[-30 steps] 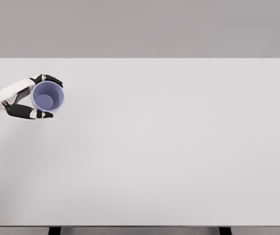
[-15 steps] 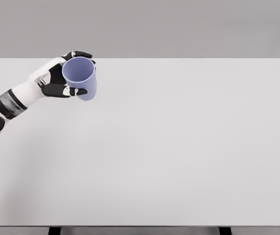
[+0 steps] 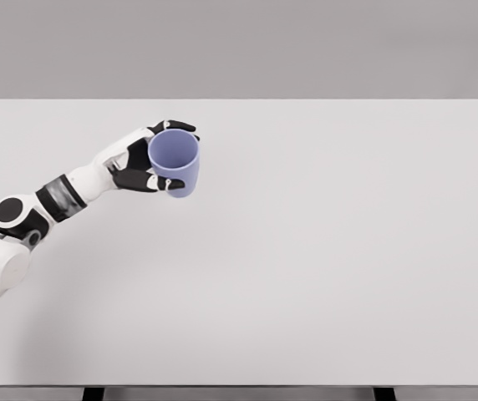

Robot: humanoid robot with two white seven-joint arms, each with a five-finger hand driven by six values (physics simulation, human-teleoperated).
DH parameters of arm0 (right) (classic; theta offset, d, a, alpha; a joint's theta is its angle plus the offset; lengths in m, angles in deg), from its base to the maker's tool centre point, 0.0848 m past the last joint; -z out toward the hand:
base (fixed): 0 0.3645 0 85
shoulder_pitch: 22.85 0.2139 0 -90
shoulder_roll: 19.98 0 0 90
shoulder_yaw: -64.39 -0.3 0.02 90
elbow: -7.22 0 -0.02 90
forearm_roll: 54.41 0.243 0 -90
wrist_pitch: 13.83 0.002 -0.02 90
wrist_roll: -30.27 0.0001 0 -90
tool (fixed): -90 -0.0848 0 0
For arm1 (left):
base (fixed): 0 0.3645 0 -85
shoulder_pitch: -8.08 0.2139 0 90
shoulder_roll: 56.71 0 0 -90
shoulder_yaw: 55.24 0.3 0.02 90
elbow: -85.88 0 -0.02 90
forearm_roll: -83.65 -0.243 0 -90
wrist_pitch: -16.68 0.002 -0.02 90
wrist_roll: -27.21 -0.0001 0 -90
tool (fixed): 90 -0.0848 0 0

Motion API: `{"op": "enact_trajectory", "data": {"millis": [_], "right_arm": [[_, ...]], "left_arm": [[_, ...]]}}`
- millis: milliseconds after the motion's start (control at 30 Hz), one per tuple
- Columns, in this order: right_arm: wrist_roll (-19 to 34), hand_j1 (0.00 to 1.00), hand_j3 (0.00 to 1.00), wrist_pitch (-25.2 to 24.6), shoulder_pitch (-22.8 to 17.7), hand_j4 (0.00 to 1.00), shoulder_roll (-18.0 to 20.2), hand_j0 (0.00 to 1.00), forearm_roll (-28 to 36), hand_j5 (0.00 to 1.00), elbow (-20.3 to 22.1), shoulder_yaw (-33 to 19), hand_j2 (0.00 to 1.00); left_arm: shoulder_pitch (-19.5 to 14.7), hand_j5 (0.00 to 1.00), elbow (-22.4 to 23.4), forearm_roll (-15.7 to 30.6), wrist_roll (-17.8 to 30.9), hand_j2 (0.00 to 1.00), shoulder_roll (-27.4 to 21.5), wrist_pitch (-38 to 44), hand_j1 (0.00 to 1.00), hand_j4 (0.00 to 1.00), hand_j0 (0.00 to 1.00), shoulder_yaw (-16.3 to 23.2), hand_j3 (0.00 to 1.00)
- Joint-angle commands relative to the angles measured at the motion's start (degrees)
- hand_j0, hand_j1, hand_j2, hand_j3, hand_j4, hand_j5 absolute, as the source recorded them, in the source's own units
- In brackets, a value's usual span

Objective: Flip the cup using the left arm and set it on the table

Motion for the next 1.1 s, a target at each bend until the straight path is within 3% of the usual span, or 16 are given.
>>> {"op": "enact_trajectory", "data": {"millis": [0,167,267,1067], "right_arm": [[0.0,1.00,1.00,0.0,0.0,1.00,0.0,1.00,0.0,1.00,0.0,0.0,1.00],[0.0,1.00,1.00,0.0,0.0,1.00,0.0,1.00,0.0,1.00,0.0,0.0,1.00],[-0.1,1.00,1.00,0.0,0.0,1.00,0.0,1.00,0.0,1.00,0.0,0.0,1.00],[0.0,1.00,1.00,0.0,0.0,1.00,0.0,1.00,0.0,1.00,0.0,0.0,1.00]], "left_arm": [[0.0,0.64,0.3,0.2,0.0,0.64,0.3,0.0,0.64,0.64,0.64,0.0,0.64],[0.7,0.79,0.1,0.2,0.0,0.79,0.3,-0.3,0.79,0.79,0.79,0.1,0.79],[0.7,1.00,0.1,-0.2,0.0,1.00,0.3,-0.3,1.00,1.00,1.00,0.1,1.00],[0.7,1.00,0.3,1.0,0.0,1.00,-0.2,0.2,1.00,1.00,1.00,-0.6,1.00]]}}
